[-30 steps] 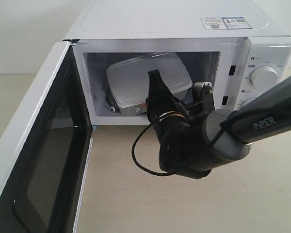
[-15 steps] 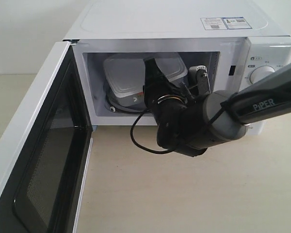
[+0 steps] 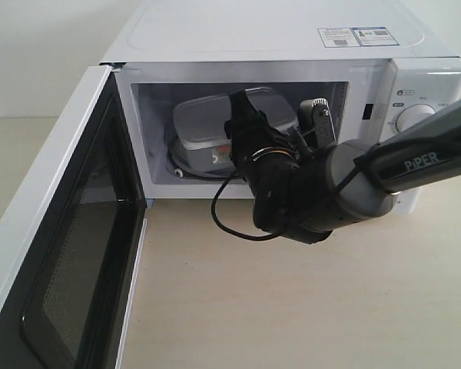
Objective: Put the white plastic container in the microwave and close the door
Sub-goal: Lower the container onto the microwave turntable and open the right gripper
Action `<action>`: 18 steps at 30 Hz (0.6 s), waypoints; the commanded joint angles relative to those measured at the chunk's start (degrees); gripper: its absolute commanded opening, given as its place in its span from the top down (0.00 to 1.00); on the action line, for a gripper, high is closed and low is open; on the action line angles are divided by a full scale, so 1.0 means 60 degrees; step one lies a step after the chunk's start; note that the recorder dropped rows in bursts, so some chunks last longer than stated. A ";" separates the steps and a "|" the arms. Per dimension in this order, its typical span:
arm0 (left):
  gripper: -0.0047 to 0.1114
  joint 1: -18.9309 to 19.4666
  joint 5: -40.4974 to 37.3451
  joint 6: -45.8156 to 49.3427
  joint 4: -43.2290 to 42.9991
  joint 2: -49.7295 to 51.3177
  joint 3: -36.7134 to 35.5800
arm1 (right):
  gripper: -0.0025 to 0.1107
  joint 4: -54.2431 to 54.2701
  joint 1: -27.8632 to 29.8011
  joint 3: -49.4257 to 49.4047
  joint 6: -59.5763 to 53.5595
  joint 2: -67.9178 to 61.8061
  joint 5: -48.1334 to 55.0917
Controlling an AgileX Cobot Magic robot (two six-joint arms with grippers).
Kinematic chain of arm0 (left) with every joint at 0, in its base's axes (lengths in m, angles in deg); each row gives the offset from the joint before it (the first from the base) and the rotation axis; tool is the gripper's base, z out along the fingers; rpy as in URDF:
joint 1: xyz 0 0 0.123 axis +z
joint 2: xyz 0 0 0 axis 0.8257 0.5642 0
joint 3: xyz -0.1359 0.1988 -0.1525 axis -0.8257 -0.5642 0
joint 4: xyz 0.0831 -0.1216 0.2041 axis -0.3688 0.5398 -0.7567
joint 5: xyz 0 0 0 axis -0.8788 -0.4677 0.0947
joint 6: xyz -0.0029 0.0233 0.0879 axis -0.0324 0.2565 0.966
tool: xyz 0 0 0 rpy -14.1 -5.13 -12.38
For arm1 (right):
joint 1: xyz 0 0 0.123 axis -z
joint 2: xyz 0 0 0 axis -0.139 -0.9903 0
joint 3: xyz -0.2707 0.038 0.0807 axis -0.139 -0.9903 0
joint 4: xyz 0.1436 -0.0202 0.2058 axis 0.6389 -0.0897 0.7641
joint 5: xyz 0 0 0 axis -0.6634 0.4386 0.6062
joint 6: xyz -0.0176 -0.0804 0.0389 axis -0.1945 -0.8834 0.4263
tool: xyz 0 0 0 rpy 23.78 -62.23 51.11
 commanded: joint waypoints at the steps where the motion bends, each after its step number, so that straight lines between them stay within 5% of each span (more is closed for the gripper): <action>1: 0.92 -0.0086 0.0035 -0.0064 0.0118 -0.0033 -0.0022 | 0.53 0.0057 0.0068 0.0082 -0.0085 0.0000 -0.0173; 9: 0.92 -0.0086 0.0035 -0.0064 0.0118 -0.0033 -0.0022 | 0.97 -0.0276 0.0068 0.0065 0.0173 0.0245 0.1180; 14: 0.92 -0.0086 0.0035 -0.0064 0.0118 -0.0033 -0.0022 | 0.98 -0.2604 0.0068 -0.0739 -0.1142 0.0993 0.2453; 18: 0.92 -0.0086 0.0035 -0.0064 0.0118 -0.0033 -0.0022 | 0.98 -0.5819 0.0068 -0.0939 -0.4224 0.1094 0.2587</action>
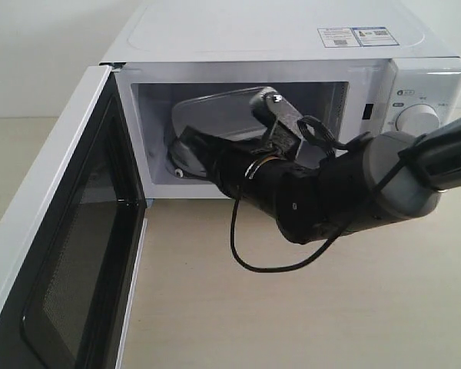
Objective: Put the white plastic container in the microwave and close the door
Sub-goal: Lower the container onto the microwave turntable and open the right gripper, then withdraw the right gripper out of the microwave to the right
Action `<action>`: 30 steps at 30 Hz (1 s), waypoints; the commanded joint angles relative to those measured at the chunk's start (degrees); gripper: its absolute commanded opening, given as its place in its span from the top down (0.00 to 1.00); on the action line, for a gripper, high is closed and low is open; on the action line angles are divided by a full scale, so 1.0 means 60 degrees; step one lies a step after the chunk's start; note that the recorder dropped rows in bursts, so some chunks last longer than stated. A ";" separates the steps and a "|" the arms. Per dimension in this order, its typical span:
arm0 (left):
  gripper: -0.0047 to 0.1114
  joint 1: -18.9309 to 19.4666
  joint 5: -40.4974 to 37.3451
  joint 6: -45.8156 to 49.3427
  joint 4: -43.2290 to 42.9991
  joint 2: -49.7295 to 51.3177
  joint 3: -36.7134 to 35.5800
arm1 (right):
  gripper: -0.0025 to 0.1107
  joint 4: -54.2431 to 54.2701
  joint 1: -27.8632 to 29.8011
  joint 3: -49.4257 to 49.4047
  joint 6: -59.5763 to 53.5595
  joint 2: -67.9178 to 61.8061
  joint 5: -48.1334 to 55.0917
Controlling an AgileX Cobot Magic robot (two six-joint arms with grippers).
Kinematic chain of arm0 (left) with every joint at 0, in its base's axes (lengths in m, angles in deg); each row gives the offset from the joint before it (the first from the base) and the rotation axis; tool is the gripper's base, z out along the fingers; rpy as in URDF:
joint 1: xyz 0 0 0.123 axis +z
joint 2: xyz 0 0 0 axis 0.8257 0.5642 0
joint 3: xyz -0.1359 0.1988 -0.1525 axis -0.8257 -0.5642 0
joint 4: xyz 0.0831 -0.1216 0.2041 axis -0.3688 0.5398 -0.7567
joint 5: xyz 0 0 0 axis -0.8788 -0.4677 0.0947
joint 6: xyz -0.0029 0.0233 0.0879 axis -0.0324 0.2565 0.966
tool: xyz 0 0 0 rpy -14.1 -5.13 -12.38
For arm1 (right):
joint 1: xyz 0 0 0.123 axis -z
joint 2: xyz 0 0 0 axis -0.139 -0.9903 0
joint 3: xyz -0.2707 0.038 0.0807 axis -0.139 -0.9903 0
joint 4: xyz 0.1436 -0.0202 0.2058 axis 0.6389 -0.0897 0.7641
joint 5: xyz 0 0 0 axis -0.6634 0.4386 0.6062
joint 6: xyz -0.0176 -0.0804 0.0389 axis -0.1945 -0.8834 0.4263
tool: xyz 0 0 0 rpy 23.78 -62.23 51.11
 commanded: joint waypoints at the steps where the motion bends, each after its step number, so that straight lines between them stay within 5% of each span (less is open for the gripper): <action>1: 0.92 -0.0086 0.0035 -0.0064 0.0118 -0.0033 -0.0022 | 0.98 -0.2294 0.0032 -0.0062 -0.2295 0.0088 0.0068; 9: 0.92 -0.0086 0.0035 -0.0064 0.0118 -0.0033 -0.0022 | 0.98 -0.1173 0.0190 0.0003 -0.3752 -0.0488 -0.1047; 30: 0.92 -0.0086 0.0035 -0.0064 0.0118 -0.0033 -0.0022 | 0.98 -0.1456 0.0590 0.1655 -0.3963 -0.1199 0.0236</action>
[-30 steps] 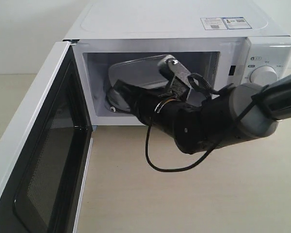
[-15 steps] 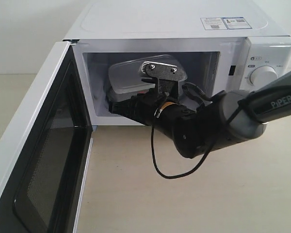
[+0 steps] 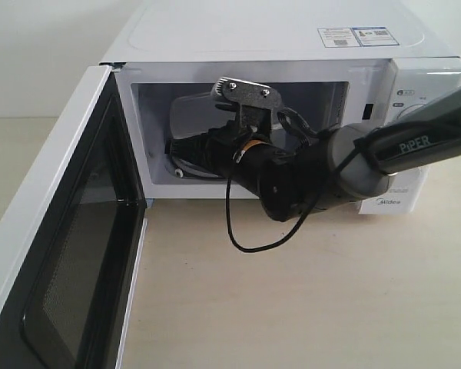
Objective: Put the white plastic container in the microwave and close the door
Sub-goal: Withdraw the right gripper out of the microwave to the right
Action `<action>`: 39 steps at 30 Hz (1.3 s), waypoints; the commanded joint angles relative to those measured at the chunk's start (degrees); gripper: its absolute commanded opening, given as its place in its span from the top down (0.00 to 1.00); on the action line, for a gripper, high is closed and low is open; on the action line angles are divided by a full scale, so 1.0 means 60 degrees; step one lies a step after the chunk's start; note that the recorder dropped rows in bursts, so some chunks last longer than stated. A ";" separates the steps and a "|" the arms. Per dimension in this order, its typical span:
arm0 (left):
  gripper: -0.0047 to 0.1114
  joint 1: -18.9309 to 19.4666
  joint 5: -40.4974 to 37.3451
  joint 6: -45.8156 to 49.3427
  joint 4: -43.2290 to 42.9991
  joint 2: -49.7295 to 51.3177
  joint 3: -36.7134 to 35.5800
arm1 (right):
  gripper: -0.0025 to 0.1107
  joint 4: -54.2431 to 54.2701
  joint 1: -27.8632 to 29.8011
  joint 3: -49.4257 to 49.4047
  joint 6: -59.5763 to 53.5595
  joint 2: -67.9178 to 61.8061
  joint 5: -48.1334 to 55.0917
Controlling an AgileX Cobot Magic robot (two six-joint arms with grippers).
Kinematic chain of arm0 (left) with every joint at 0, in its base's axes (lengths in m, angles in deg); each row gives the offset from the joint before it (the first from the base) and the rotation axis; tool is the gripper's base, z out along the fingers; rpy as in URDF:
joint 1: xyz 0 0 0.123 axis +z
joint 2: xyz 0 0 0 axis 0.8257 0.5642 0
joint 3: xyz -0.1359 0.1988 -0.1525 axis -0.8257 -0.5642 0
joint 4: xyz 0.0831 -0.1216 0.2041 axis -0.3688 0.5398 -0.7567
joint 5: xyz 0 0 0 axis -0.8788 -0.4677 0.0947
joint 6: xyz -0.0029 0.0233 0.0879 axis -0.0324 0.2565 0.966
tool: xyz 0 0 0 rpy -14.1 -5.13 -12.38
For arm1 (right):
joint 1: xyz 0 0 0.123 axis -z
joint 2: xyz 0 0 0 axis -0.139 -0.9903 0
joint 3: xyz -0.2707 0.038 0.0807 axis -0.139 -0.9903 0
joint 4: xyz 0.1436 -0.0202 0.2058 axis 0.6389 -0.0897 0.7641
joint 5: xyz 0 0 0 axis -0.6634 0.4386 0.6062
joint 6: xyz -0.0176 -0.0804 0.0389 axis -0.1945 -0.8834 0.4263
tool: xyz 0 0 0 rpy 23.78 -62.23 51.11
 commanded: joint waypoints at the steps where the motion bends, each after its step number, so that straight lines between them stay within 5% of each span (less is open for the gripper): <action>1: 0.92 -0.0086 0.0035 -0.0064 0.0118 -0.0033 -0.0022 | 0.98 -0.0488 0.0030 -0.0005 -0.0185 0.0173 0.0565; 7: 0.92 -0.0086 0.0035 -0.0064 0.0118 -0.0033 -0.0022 | 0.98 -0.0947 -0.0275 -0.1332 -0.0385 0.1418 0.0427; 24: 0.92 -0.0086 0.0035 -0.0064 0.0118 -0.0033 -0.0022 | 0.98 -0.0839 -0.1289 -0.8363 -0.0960 0.7255 -0.2056; 39: 0.92 -0.0086 0.0035 -0.0064 0.0118 -0.0033 -0.0022 | 0.98 -0.0810 -0.1289 -0.9478 -0.1734 1.0779 -0.1873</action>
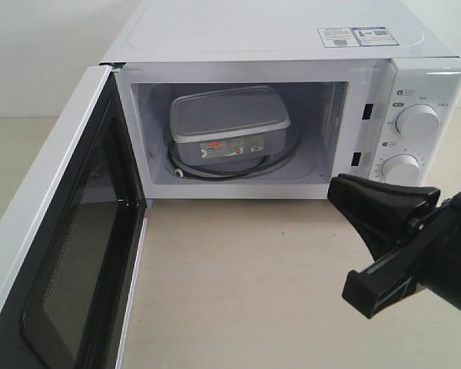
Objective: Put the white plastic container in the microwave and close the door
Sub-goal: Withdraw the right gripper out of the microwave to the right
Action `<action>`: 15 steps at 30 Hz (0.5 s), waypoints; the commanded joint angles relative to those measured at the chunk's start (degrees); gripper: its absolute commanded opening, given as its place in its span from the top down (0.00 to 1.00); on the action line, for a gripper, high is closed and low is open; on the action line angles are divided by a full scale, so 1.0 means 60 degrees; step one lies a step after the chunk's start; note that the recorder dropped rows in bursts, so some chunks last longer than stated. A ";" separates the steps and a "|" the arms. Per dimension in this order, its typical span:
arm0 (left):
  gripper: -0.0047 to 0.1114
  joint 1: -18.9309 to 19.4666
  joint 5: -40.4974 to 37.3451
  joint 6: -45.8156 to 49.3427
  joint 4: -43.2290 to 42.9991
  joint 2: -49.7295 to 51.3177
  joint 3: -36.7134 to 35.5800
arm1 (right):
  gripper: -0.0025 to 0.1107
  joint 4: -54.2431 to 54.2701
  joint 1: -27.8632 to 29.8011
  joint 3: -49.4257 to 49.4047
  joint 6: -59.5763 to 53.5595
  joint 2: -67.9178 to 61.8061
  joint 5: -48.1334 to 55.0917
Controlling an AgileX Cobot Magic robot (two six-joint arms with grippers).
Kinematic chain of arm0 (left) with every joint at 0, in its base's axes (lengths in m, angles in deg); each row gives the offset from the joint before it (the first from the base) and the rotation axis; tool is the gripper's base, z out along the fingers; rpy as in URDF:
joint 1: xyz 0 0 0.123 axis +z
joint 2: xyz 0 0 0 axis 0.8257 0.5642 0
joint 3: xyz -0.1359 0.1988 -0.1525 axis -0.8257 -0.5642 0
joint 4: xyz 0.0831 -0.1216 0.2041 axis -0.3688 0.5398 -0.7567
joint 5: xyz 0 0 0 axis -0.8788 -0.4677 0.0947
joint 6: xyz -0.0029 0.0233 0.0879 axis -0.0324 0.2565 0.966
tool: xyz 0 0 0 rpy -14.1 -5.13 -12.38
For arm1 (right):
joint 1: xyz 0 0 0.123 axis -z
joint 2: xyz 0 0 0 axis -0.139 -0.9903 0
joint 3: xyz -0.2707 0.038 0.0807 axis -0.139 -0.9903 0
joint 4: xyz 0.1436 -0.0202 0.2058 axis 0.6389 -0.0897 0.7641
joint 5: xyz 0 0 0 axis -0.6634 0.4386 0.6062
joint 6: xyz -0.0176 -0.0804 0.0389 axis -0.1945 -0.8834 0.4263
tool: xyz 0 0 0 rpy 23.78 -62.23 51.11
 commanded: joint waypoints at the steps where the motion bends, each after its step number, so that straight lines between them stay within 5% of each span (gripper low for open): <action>1: 0.92 -0.0086 0.0035 -0.0064 0.0118 -0.0033 -0.0022 | 0.98 0.0019 0.0000 -0.0047 -0.0067 0.0419 -0.0181; 12: 0.92 -0.0086 0.0035 -0.0064 0.0118 -0.0033 -0.0022 | 0.98 0.0015 0.0044 -0.0072 -0.0130 0.1281 -0.0113; 15: 0.92 -0.0086 0.0035 -0.0064 0.0118 -0.0033 -0.0022 | 0.98 0.0050 0.1743 -0.0072 0.0614 0.2741 0.0008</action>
